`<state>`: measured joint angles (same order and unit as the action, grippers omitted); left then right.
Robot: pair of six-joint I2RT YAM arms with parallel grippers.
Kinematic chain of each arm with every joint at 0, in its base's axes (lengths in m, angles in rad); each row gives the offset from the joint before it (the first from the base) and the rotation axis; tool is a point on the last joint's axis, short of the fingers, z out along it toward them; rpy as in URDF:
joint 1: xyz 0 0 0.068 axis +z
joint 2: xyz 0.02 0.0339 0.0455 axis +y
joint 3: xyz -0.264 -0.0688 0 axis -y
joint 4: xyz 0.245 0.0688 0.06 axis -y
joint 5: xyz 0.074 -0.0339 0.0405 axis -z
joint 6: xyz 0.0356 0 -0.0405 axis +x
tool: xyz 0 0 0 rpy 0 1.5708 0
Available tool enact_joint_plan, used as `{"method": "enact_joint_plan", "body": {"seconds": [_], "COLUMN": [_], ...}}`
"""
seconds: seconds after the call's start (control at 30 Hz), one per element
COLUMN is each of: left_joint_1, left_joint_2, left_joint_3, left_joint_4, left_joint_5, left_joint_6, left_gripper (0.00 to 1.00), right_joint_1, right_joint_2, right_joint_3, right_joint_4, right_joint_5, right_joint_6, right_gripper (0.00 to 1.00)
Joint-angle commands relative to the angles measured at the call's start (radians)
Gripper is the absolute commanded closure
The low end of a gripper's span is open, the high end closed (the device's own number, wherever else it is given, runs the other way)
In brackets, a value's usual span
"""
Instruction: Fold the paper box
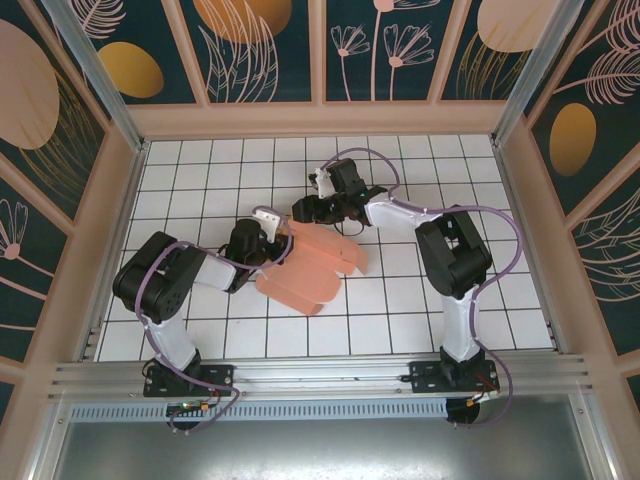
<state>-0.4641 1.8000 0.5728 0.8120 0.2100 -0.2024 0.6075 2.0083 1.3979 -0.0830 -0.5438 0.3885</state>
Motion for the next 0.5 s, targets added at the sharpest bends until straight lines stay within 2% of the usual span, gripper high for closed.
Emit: {"method": "enact_joint_plan", "body": {"seconds": [0.0,0.13,0.2,0.23,0.37,0.47], "left_joint_1": [-0.005,-0.005,-0.005,-0.005,-0.005,-0.005], "left_joint_2": [0.003,0.021,0.025,0.026,0.029,0.036], "left_joint_3": [0.027,0.035,0.032,0.032,0.030,0.030], "left_joint_4": [0.040,0.048,0.048,0.046,0.042,0.051], "left_joint_5": [-0.004,-0.018,-0.037,-0.043,-0.055,-0.044], "left_joint_6": [-0.007,-0.019,-0.021,-0.019,-0.017,-0.023], "left_gripper": [0.79,0.88,0.98,1.00,1.00,0.85], "right_joint_1": [-0.001,0.003,0.006,0.007,0.009,0.009], "right_joint_2": [0.033,0.034,0.031,0.030,0.023,0.022], "right_joint_3": [-0.029,-0.030,-0.035,-0.036,-0.046,-0.049], "right_joint_4": [-0.050,-0.041,-0.034,-0.032,-0.015,-0.009], "right_joint_5": [0.024,0.012,0.009,0.008,-0.006,-0.008], "right_joint_6": [-0.002,0.012,0.018,0.021,0.036,0.041], "right_gripper": [0.48,0.48,0.48,0.48,0.48,0.49]}}
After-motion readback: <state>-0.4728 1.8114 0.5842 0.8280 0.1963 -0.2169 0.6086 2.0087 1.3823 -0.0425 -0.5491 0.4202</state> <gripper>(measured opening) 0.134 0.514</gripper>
